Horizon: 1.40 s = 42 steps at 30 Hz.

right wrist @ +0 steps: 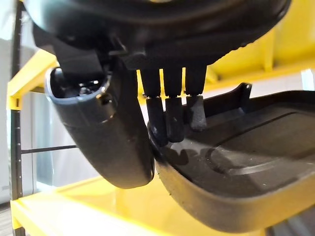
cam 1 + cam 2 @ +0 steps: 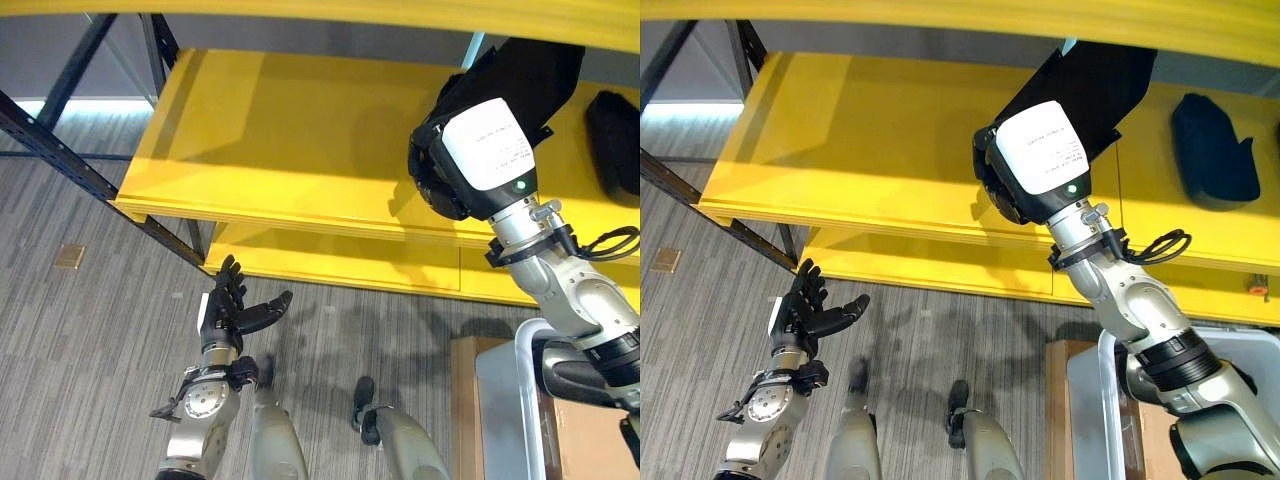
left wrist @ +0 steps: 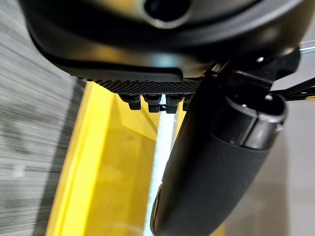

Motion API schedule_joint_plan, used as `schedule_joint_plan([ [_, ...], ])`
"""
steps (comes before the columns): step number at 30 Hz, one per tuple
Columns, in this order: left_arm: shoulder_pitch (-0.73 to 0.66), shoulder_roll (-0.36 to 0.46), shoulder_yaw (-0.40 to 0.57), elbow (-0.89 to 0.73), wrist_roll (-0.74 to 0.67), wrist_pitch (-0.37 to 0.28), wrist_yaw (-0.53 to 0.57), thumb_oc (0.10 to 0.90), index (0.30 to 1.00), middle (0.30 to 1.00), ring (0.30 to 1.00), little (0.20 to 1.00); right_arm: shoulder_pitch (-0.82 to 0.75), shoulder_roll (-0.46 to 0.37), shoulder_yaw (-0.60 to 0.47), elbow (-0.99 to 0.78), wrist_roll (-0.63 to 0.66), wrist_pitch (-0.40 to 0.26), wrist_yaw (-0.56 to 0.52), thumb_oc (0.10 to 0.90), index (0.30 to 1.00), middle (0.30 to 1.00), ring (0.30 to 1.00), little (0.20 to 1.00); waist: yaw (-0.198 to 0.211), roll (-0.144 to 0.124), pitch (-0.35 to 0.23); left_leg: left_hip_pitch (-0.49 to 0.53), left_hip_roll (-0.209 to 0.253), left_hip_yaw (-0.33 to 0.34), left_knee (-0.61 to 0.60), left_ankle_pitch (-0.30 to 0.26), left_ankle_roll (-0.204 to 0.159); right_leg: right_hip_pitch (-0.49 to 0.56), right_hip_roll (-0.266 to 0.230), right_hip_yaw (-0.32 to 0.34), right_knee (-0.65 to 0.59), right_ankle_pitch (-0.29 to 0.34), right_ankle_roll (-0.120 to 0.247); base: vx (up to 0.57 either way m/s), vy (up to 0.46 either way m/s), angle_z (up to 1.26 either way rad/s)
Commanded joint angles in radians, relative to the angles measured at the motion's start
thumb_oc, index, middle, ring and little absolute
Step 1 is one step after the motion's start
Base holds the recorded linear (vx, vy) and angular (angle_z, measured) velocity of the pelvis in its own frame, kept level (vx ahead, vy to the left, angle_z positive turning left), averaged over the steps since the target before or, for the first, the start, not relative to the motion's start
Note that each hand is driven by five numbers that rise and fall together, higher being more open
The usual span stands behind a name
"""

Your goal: Move parts from the plastic box to the shelf.

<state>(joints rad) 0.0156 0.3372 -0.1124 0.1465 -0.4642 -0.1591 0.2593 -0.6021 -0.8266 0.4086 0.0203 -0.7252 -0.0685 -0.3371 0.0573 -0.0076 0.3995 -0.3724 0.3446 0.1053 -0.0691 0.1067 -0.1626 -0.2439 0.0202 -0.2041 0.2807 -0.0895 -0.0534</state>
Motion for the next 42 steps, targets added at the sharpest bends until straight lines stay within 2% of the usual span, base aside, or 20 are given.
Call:
schedule_joint_plan([
  [1,-0.025,0.062,0.027,-0.173,0.012,-0.111,0.008,0.900,1.000,1.000,1.000,1.000,-0.096,-0.010,-0.159,-0.137,-0.031,-0.004,-0.084,0.400,0.300,0.300,0.300,0.300,-0.007,-0.021,-0.097,0.091,-0.044,-0.075,0.196,0.044,0.004,0.126,-0.194,0.122,-0.021,-0.046,0.161,0.20,0.246,-0.60],
  [5,-0.039,0.084,0.024,-0.178,0.016,-0.112,0.001,0.900,1.000,1.000,1.000,1.000,-0.089,-0.004,-0.168,-0.142,-0.024,-0.006,-0.077,0.400,0.300,0.300,0.300,0.300,0.004,-0.046,-0.103,0.048,-0.066,-0.051,0.323,-0.042,0.023,0.174,-0.247,0.125,-0.106,-0.008,0.190,0.12,0.196,-0.63],
  [6,-0.040,0.094,0.024,-0.180,0.018,-0.109,-0.003,0.900,1.000,1.000,1.000,1.000,-0.091,-0.007,-0.167,-0.141,-0.020,-0.007,-0.068,0.400,0.300,0.300,0.300,0.300,0.006,-0.057,-0.109,0.033,-0.073,-0.038,0.362,-0.081,0.030,0.191,-0.271,0.121,-0.143,0.011,0.203,0.11,0.206,0.10],
  [14,-0.044,0.120,0.028,-0.188,0.023,-0.104,-0.009,0.900,1.000,1.000,1.000,1.000,-0.140,-0.023,-0.136,-0.118,-0.015,-0.002,-0.043,0.400,0.300,0.300,0.300,0.300,0.015,-0.098,-0.119,-0.018,-0.088,-0.031,0.468,-0.167,0.052,0.187,-0.306,0.120,-0.176,0.054,0.226,0.05,0.109,0.03],
  [24,-0.053,0.108,0.043,-0.179,0.035,-0.099,0.007,0.900,1.000,1.000,1.000,1.000,-0.209,-0.033,-0.092,-0.110,-0.040,0.003,-0.026,0.400,0.300,0.300,0.300,0.300,0.017,-0.129,-0.134,-0.027,-0.088,-0.037,0.469,-0.177,0.053,0.185,-0.304,0.107,-0.197,0.077,0.232,0.01,0.025,-0.03],
  [33,-0.049,0.096,0.049,-0.183,0.032,-0.097,0.011,0.900,1.000,1.000,1.000,1.000,-0.231,-0.019,-0.073,-0.107,-0.025,-0.006,-0.019,0.400,0.300,0.300,0.300,0.300,0.016,-0.129,-0.137,-0.016,-0.083,-0.040,0.445,-0.163,0.048,0.190,-0.299,0.106,-0.202,0.078,0.230,0.00,0.000,0.00],
  [41,-0.043,0.100,0.037,-0.179,0.021,-0.101,0.000,0.900,1.000,1.000,1.000,1.000,-0.359,-0.002,0.066,-0.004,0.046,-0.019,0.030,0.400,0.300,0.300,0.300,0.300,0.033,-0.121,-0.125,-0.018,-0.086,-0.056,0.432,-0.146,0.039,0.189,-0.292,0.094,-0.189,0.064,0.222,0.00,-0.019,0.02],
  [42,-0.036,0.114,0.024,-0.174,0.012,-0.102,-0.017,0.900,1.000,1.000,1.000,1.000,-0.419,0.015,0.132,0.053,0.116,-0.030,0.073,0.400,0.300,0.300,0.300,0.300,0.053,-0.119,-0.122,-0.019,-0.088,-0.064,0.424,-0.140,0.037,0.188,-0.289,0.087,-0.184,0.059,0.221,0.00,-0.052,0.05],
])
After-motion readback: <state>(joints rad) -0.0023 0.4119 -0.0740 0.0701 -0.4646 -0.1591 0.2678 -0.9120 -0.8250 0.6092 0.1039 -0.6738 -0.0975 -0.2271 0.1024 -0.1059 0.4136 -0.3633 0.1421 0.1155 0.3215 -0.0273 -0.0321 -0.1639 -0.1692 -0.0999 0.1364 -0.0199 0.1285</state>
